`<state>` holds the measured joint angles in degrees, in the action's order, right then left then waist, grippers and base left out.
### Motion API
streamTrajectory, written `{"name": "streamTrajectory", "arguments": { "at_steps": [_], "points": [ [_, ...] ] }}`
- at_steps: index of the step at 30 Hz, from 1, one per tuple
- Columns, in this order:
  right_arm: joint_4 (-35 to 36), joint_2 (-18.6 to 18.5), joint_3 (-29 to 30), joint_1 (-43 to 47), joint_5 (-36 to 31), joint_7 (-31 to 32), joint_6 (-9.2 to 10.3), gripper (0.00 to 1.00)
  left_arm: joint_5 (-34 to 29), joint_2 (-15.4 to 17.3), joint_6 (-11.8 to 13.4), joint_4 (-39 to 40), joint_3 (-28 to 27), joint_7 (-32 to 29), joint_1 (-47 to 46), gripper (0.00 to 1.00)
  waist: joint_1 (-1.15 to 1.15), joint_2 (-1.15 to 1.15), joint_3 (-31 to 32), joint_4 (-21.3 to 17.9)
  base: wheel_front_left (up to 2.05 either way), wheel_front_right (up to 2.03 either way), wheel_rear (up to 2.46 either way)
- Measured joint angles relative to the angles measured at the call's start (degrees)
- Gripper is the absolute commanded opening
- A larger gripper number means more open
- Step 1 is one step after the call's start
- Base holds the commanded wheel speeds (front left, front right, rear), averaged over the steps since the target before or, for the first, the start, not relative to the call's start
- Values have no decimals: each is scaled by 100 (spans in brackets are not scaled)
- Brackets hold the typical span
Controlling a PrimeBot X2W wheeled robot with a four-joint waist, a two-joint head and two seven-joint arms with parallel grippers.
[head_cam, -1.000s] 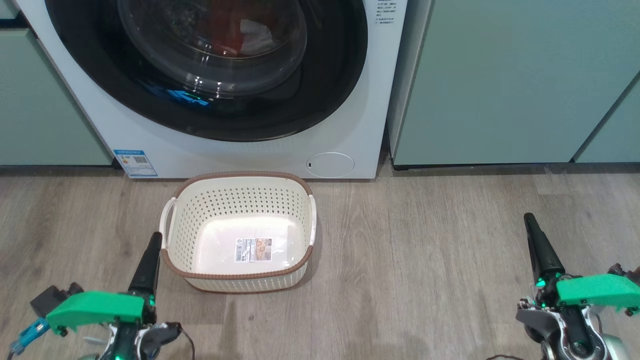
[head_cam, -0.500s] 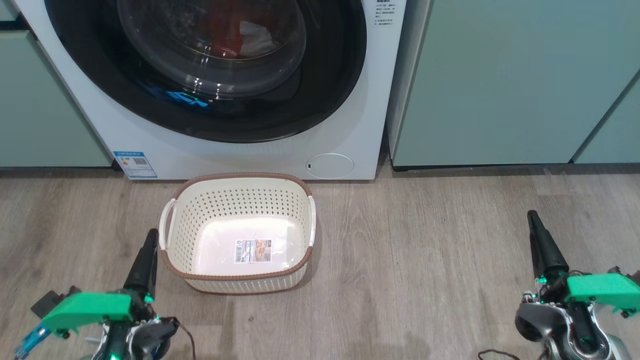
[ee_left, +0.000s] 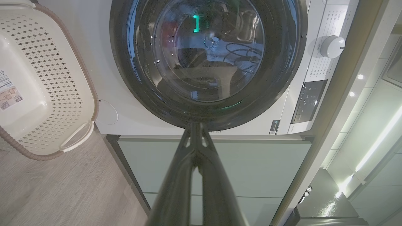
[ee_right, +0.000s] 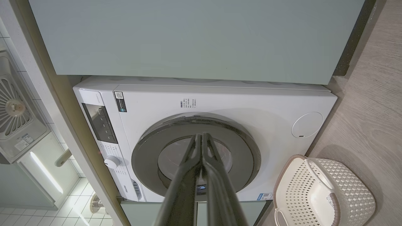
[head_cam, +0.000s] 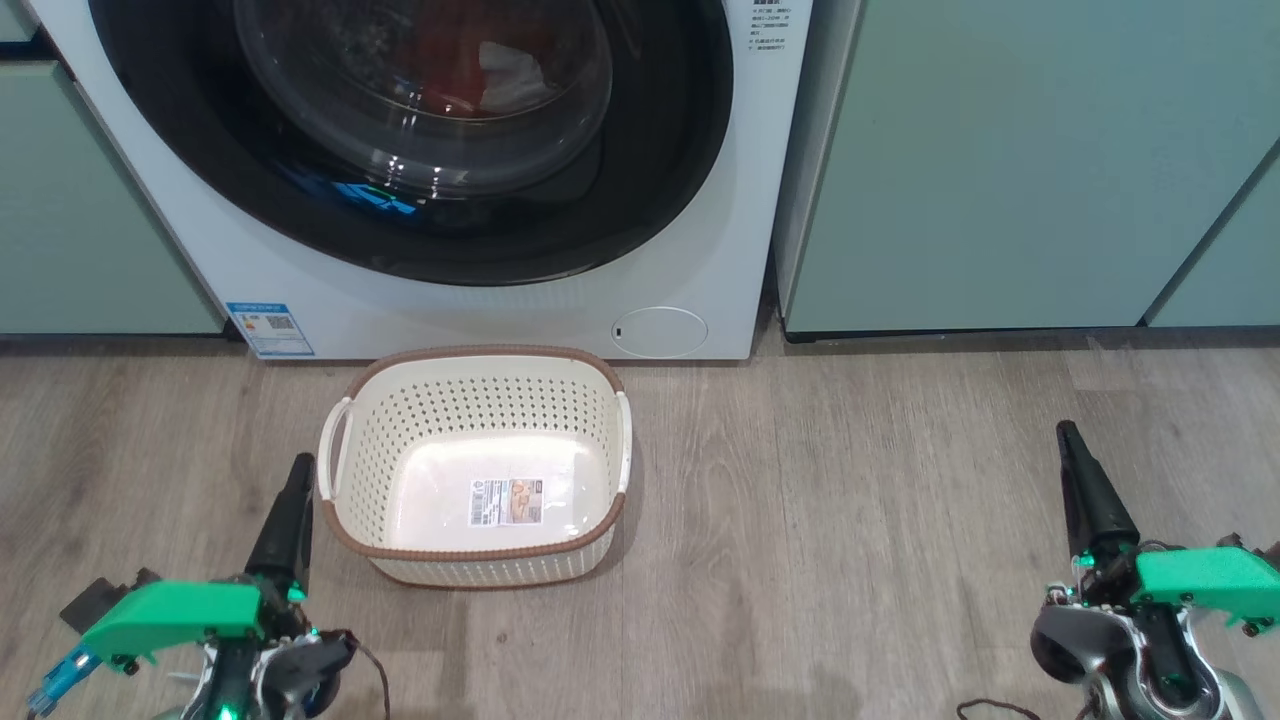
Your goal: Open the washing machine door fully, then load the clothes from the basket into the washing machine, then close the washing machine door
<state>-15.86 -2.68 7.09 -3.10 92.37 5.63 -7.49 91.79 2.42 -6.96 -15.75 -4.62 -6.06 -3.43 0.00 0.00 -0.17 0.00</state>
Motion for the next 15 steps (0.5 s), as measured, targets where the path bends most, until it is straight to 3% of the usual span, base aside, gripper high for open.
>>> {"name": "streamTrajectory", "arguments": {
  "at_steps": [15],
  "points": [
    [-1,0,8,0,-1,1,0,0,0,-1,0,0,0,0,0,0,0,0,0,0,0,0,0]
  ]
}}
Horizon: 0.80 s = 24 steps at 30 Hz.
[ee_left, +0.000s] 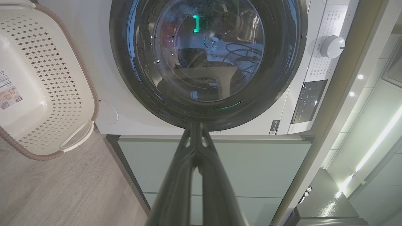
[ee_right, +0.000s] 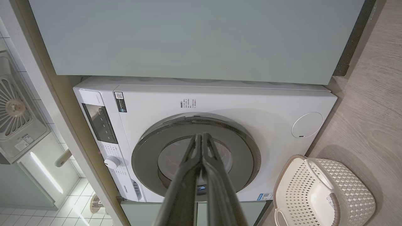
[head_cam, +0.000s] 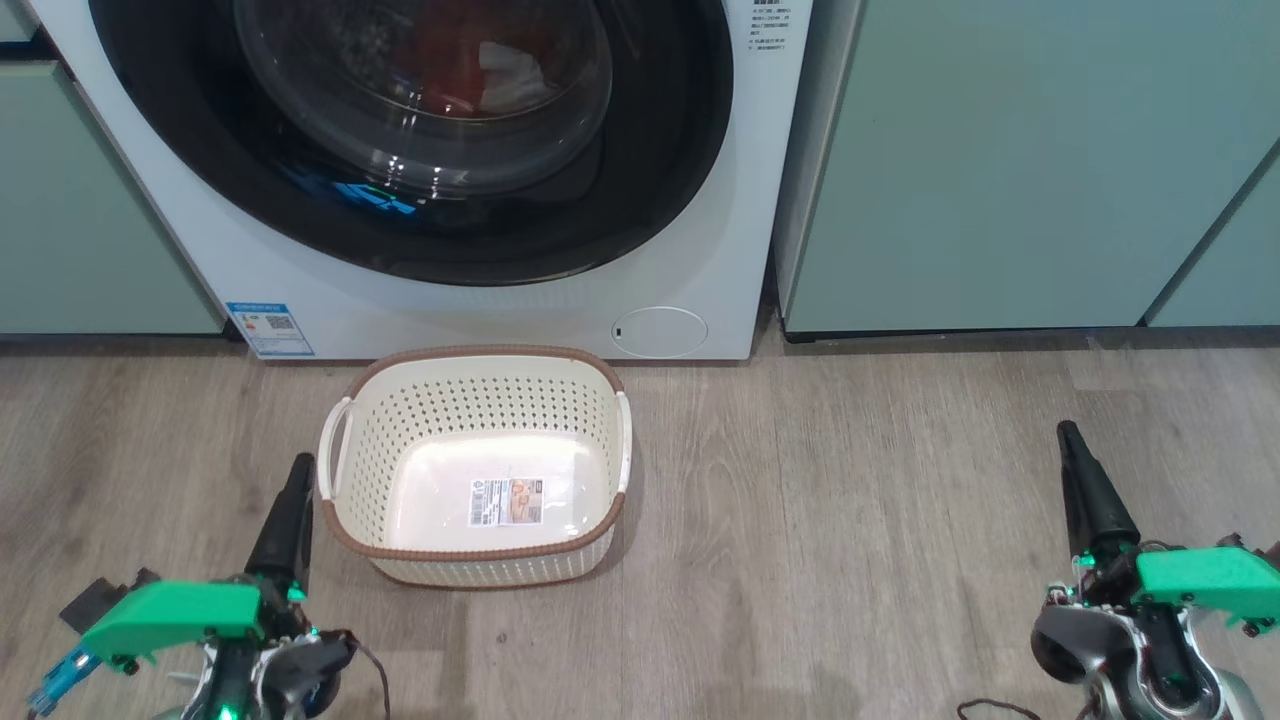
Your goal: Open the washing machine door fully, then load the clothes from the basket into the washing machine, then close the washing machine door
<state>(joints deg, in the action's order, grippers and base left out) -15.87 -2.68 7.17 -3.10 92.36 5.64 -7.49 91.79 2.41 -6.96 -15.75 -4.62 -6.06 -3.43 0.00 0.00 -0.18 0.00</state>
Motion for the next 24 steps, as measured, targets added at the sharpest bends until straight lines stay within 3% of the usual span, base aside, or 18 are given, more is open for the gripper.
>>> {"name": "streamTrajectory", "arguments": {
  "at_steps": [24],
  "points": [
    [0,1,9,-1,-1,45,0,0,0,0,0,0,-1,0,0,0,0,0,0,0,0,0,0]
  ]
}}
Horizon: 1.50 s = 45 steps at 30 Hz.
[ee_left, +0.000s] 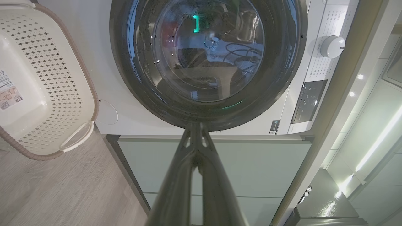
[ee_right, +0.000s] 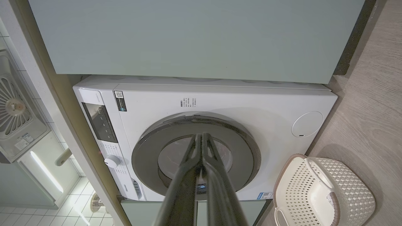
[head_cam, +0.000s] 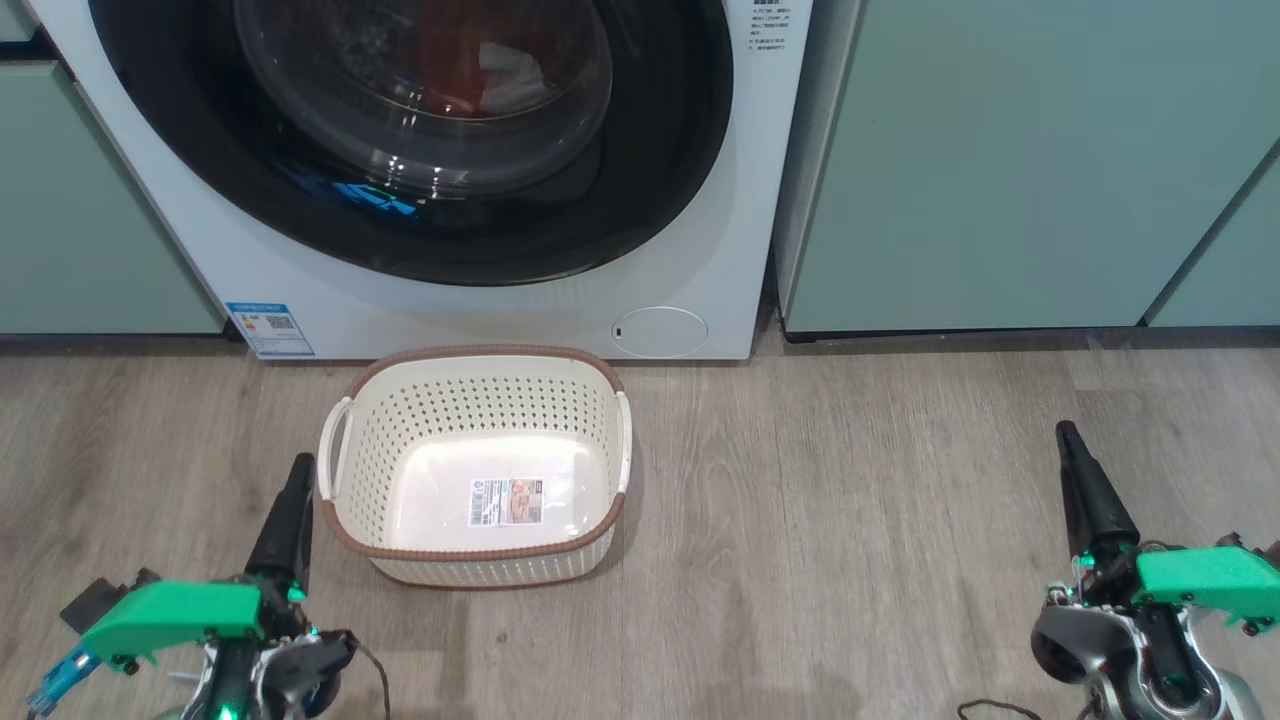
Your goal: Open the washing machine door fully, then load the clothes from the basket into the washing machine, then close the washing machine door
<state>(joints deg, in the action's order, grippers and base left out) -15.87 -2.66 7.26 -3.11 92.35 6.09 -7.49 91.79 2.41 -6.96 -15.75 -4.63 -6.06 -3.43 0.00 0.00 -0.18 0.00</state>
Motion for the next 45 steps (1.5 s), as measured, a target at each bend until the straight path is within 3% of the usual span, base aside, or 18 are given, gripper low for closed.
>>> {"name": "streamTrajectory", "arguments": {
  "at_steps": [45],
  "points": [
    [0,0,12,0,0,4,0,0,0,0,0,0,0,0,0,0,0,0,0,0,0,0,0]
  ]
}}
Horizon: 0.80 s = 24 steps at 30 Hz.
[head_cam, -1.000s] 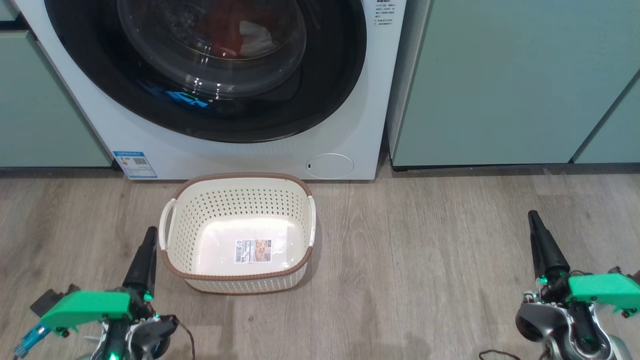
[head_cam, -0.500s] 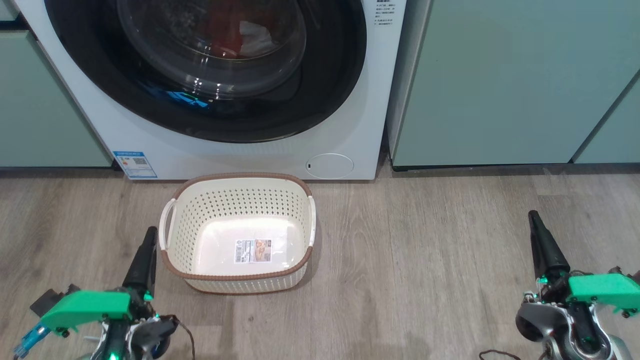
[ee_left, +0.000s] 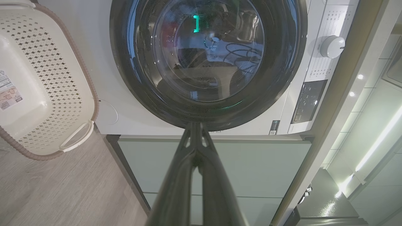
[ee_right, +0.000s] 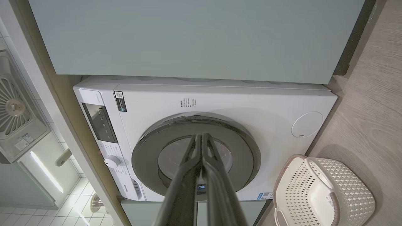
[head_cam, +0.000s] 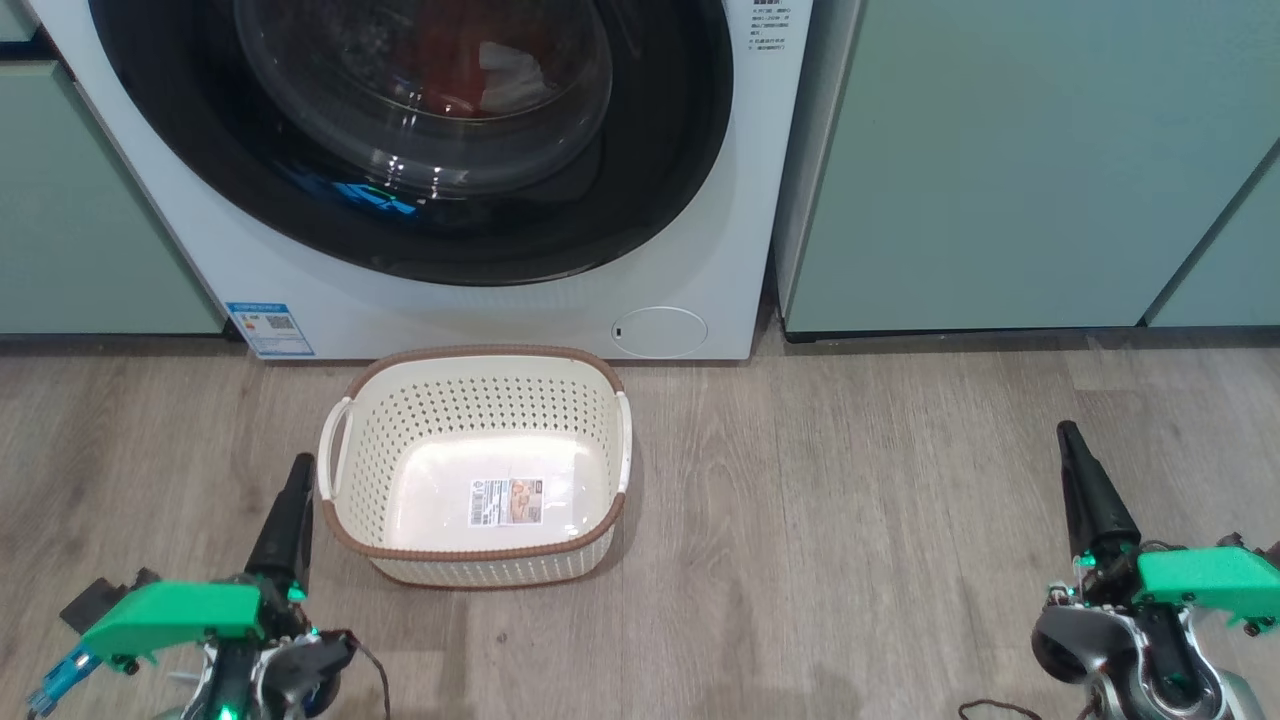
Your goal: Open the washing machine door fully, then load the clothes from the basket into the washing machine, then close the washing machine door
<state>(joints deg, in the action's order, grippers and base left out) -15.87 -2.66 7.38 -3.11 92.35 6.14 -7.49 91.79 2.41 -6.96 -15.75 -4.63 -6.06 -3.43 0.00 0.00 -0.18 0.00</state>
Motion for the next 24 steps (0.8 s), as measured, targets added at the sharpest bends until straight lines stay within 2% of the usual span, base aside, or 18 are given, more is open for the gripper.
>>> {"name": "streamTrajectory", "arguments": {
  "at_steps": [24],
  "points": [
    [0,0,8,0,-1,1,0,0,0,0,0,0,0,0,0,0,0,0,0,0,0,0,0]
  ]
}}
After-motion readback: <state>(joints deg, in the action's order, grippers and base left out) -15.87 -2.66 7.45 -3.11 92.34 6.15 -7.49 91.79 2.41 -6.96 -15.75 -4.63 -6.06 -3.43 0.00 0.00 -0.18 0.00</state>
